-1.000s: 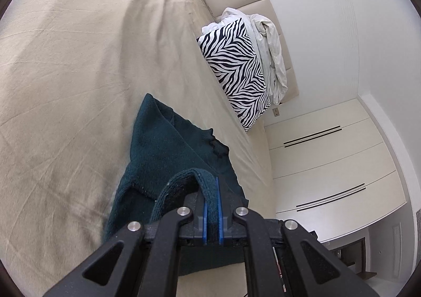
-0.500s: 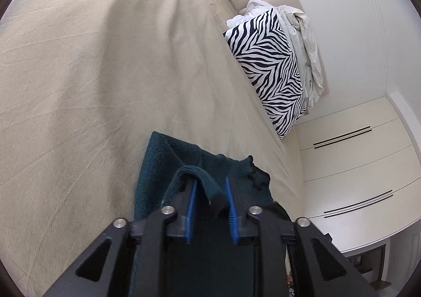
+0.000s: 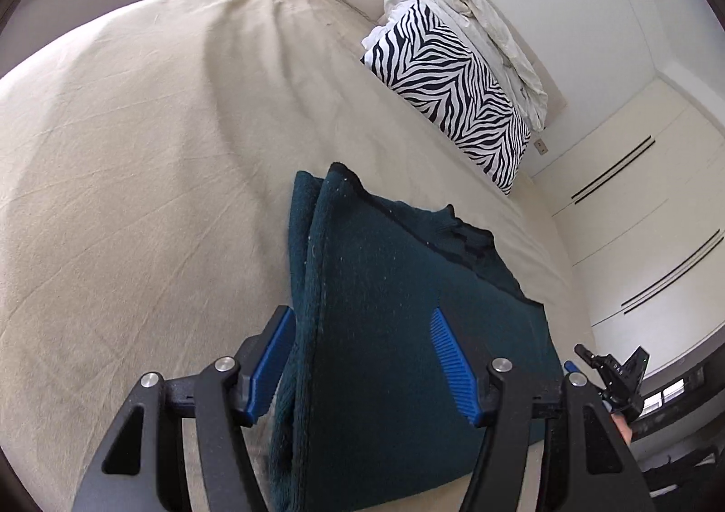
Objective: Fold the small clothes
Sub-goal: 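Lower the folded hem onto the sweater and open both grippers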
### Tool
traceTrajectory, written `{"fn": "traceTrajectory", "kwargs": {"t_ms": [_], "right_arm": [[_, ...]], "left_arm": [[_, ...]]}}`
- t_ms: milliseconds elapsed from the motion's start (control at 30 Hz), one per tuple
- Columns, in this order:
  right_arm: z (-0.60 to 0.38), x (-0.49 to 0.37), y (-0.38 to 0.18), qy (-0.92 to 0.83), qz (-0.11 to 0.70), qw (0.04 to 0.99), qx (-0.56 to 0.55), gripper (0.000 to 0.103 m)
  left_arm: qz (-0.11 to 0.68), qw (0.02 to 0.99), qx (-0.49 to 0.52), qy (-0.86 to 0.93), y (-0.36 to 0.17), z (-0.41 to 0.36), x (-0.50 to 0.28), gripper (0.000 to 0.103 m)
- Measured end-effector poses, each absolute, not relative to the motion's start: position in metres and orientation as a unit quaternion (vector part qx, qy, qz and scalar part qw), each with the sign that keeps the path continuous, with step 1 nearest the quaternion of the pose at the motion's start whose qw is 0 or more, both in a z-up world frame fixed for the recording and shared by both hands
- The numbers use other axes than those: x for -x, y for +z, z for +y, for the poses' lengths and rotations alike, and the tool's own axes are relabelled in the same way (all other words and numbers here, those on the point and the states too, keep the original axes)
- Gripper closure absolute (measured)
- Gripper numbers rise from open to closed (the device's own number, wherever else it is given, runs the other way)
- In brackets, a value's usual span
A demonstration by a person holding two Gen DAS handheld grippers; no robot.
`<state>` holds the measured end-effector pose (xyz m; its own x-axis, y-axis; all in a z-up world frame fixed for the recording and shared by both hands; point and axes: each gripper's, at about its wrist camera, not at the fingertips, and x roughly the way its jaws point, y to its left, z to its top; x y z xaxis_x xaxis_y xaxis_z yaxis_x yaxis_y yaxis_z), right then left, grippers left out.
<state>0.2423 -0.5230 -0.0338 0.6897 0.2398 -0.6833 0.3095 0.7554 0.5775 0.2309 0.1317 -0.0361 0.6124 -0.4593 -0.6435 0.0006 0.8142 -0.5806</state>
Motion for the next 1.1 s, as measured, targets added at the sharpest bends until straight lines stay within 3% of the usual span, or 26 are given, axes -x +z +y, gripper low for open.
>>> {"fn": "traceTrajectory", "kwargs": {"t_ms": [300,333,400,700,1033,1100], "right_arm": [[-0.474,-0.224,-0.030,-0.023,0.437,0.881,-0.183,0.052],[-0.471,-0.225,-0.035,-0.034,0.451,0.876,-0.169,0.055],[-0.473,-0.226,-0.046,-0.042,0.471,0.864,-0.172,0.077],[-0.474,-0.198,-0.038,-0.056,0.455,0.871,-0.175,0.098],[-0.484,-0.186,-0.056,-0.059,0.451,0.868,-0.200,0.098],[-0.488,-0.186,-0.057,-0.052,0.444,0.869,-0.212,0.094]], "left_arm": [[0.398,0.877,0.230,-0.140,-0.046,0.122,-0.210,0.039],[0.403,0.875,0.230,-0.139,-0.051,0.122,-0.211,0.039],[0.413,0.869,0.233,-0.140,-0.059,0.121,-0.211,0.039],[0.427,0.863,0.238,-0.125,-0.069,0.118,-0.209,0.043],[0.430,0.867,0.228,-0.108,-0.072,0.115,-0.205,0.049],[0.428,0.869,0.227,-0.100,-0.068,0.116,-0.203,0.052]]}}
